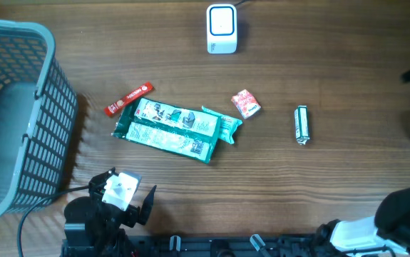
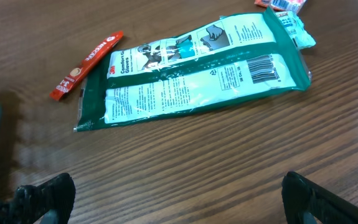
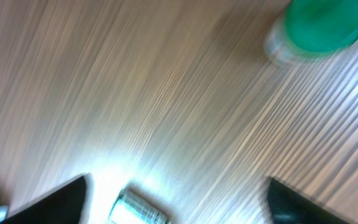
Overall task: Scan the item barcode
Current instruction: 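Carry the tin right and set it at the right table edge, then move the right gripper to the green-white box and grasp it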
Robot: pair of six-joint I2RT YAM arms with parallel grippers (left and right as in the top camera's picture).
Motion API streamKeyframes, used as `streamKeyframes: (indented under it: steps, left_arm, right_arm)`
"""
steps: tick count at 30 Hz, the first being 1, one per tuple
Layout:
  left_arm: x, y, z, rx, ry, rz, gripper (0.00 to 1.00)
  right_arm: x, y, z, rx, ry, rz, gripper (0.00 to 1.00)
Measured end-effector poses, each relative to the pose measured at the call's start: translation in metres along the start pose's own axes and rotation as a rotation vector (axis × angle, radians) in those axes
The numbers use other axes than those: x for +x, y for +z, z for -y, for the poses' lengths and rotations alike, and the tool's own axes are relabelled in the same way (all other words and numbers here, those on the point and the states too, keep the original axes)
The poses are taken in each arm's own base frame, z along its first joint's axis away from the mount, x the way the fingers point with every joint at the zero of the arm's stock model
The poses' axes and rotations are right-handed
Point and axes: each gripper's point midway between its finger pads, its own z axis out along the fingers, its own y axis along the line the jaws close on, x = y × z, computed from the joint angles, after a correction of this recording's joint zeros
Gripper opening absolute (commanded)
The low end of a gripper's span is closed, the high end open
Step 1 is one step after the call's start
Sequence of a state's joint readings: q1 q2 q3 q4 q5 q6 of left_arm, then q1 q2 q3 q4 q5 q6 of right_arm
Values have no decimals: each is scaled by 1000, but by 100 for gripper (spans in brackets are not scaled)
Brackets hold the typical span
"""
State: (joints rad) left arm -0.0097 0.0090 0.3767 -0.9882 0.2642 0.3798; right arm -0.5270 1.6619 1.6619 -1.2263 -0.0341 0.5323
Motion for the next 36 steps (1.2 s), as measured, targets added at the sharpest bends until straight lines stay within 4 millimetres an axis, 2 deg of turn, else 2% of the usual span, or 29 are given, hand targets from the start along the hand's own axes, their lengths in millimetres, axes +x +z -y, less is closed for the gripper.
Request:
streamKeyframes:
  steps: [2,3,6,9,10,12,14,18,20,23,26,27,29,33,36]
  left_arm:
    - [0,0,0,0,0,0,100]
    - [0,0,0,0,0,0,100]
    - [0,0,0,0,0,0,100]
    - [0,0,0,0,0,0,100]
    - [0,0,0,0,0,0,100]
    - [0,0,0,0,0,0,100]
    - [0,0,0,0,0,-1,100]
    - [0,0,0,0,0,0,100]
    - [0,0,0,0,0,0,100]
    - [0,0,0,0,0,0,100]
    - [0,0,0,0,0,0,100]
    - [0,0,0,0,0,0,100]
    - [0,0,0,0,0,0,100]
    - [0,0,0,0,0,0,100]
    - [0,0,0,0,0,0,100]
  right_arm:
    - [23,-2,-20,-4,-49,-35,22]
    - [32,1,-26,2,-62,-48,17]
    - [65,25,-25,73,-76,-105,5]
    - [97,62,-13,130,-84,-160,5]
    - [112,77,-8,150,-87,-188,5]
    - [145,110,-9,116,-108,-236,5]
    - [173,129,-16,67,-128,-279,5]
    - [221,149,-22,44,-156,-314,5]
    - [238,152,-24,41,-179,-324,5]
    - [251,153,-47,-28,-236,-305,11]
    - [269,148,-88,-168,-310,-282,18]
    - [272,147,-97,-201,-322,-278,18]
    - [277,141,-118,-278,-351,-260,12]
    - [278,128,-123,-261,-376,-298,6]
    - [271,106,-131,-244,-443,-310,8]
